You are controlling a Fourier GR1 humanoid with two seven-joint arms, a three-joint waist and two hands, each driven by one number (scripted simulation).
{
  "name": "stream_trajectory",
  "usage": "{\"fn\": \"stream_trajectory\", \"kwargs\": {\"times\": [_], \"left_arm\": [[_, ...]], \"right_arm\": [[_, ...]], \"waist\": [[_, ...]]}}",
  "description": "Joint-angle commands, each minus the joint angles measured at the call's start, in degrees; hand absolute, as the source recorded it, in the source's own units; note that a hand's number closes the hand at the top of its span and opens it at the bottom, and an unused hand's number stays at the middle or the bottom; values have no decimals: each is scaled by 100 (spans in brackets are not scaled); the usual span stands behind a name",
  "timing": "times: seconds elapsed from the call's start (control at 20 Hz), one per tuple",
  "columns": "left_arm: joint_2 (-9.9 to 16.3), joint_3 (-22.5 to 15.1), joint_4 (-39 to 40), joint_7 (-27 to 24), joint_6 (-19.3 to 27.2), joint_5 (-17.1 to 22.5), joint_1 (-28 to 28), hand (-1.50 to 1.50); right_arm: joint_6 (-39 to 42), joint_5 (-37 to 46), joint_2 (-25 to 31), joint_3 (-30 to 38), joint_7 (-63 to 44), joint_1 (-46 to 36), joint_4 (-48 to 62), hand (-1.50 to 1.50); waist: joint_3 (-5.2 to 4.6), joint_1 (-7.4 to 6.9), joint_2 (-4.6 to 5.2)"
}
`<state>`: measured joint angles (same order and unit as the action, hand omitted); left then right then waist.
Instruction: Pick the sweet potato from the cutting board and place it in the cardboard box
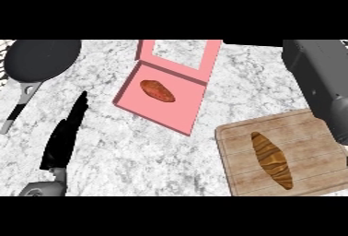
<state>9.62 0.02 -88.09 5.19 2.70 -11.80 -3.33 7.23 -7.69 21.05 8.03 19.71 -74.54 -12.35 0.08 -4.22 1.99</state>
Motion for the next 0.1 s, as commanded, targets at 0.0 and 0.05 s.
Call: {"fn": "stream_trajectory", "kwargs": {"times": [0.0,0.05], "left_arm": [[-60,-38,91,-77,75,-82,-64,0],[-150,-124,0,15,179,-178,-20,0]], "right_arm": [[785,20,638,52,256,136,171,-150],[905,80,670,3,423,262,194,-150]], "waist": [[4,-37,45],[8,-57,42]]}}
